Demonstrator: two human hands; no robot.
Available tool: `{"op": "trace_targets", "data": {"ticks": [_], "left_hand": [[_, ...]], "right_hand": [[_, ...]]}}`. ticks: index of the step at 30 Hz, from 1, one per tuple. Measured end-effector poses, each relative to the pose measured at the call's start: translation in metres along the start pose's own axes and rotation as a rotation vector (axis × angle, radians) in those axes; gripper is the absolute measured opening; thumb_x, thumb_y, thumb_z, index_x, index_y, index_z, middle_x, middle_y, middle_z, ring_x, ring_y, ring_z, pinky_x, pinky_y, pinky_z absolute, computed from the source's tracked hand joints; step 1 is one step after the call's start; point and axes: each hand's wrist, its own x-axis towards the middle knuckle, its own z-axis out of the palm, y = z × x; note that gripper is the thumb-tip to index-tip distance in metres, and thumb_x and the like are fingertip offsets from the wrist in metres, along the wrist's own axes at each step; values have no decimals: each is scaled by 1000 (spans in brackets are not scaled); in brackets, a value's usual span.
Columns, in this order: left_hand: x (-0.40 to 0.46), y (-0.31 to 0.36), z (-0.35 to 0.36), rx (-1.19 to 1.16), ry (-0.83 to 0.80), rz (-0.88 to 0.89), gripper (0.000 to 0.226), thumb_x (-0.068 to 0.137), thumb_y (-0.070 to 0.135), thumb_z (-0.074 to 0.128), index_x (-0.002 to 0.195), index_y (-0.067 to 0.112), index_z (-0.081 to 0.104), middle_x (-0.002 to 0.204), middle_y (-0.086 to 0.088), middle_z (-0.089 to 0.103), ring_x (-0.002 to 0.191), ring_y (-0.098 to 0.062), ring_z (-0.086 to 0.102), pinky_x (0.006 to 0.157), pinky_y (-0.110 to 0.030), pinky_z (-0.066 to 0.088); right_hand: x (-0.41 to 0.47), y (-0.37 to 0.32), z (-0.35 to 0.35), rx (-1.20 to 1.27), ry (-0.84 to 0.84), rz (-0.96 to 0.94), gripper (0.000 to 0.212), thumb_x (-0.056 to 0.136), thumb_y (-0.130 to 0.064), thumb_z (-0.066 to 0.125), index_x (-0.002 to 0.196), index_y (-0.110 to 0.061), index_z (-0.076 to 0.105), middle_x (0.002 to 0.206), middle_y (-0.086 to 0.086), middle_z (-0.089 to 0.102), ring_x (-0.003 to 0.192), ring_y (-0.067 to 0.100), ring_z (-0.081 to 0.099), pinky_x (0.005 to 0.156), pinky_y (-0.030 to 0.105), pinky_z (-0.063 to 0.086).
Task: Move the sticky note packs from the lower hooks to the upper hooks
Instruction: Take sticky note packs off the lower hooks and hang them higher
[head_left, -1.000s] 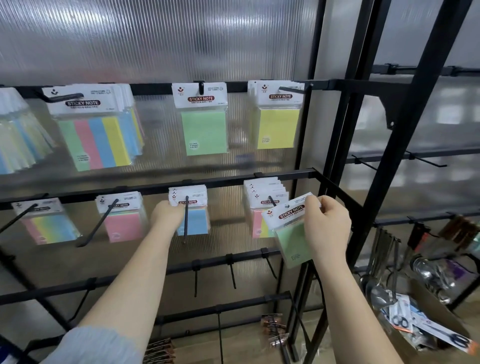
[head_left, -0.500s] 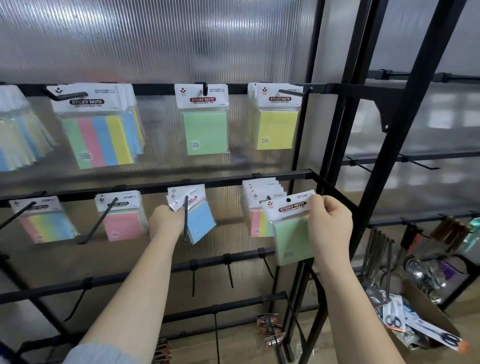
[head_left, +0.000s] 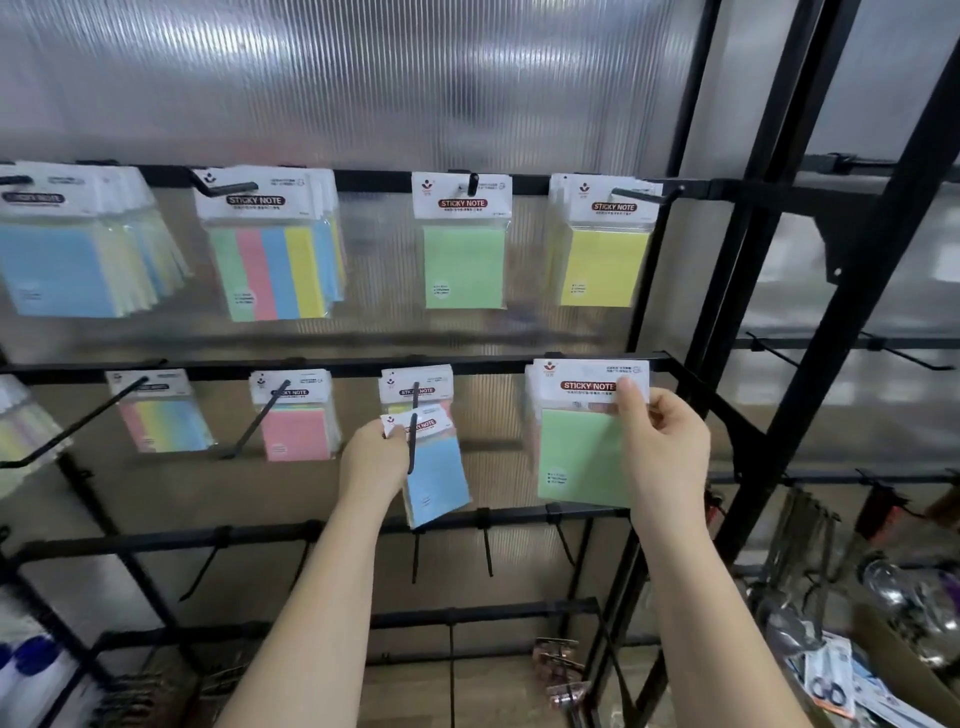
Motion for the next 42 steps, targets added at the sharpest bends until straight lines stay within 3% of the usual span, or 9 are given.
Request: {"op": "trace_targets", "data": {"ticks": [6,8,13,16,20,27,34,37,42], "left_hand": [[-23,1,-35,193,-154,75,25,98,22,39,87,13,60,81,-4,60,70,-17,49,59,-28,33],[-30,3,-52,236,-252,85,26,97,24,41,80,18,60,75,-2,61,64,-16,50,58,-28,33],[-47,15,-87,238,-362,109,24,98,28,44,92,20,66,87,-1,71,72,-13,62,61,-26,41],[-48,18,-103,207,-268,143,28,99,31,42,92,15,65,89,-4,69,78,-20,63,63,-27,40],[-44,16,-117,168,-76,168,37,98,32,40,100,-1,57,93,-21,62,72,-21,51,64,-30,35],[-49,20,-129,63,276,157,34,100,27,38,99,-2,56,81,-17,55,66,-16,44,57,-28,31],[-50,13,-138,-48,329,117,36,99,26,37,98,-5,56,97,-26,61,72,-23,50,64,-32,36],[-52,13,-140,-40,353,102,35,98,26,37,97,-4,56,98,-26,61,74,-29,53,64,-33,37],[-57,16,-142,-57,356,82,34,98,26,37,98,-2,57,95,-20,65,88,-38,61,66,-33,40]], "right_hand": [[-4,-6,18,75,-62,26,26,89,-29,63,65,-22,58,43,-19,50,43,-5,44,50,17,34],[-5,-7,25,87,-83,24,22,88,-29,65,68,-21,60,43,-19,52,43,-6,45,52,19,36],[-2,-15,43,108,-113,13,16,87,-29,66,81,-14,65,57,-10,63,58,6,59,57,23,48],[1,-29,52,126,-129,-60,14,89,-25,63,77,-19,65,52,-13,60,53,0,52,51,12,41],[7,-54,62,143,-146,-177,19,90,-26,63,71,-28,63,61,-10,59,57,2,48,57,20,40],[11,-99,78,262,-191,-330,20,90,-25,63,71,-25,60,72,-4,66,64,3,53,59,15,41],[22,-125,89,316,-135,-322,24,84,-25,67,63,-20,57,68,0,61,57,5,44,52,14,35],[24,-127,94,322,-124,-290,34,81,-22,68,54,-21,47,47,-15,45,46,1,34,47,14,29],[27,-125,95,329,-103,-271,40,78,-16,66,51,-21,37,36,-15,33,42,4,27,44,15,24]]}}
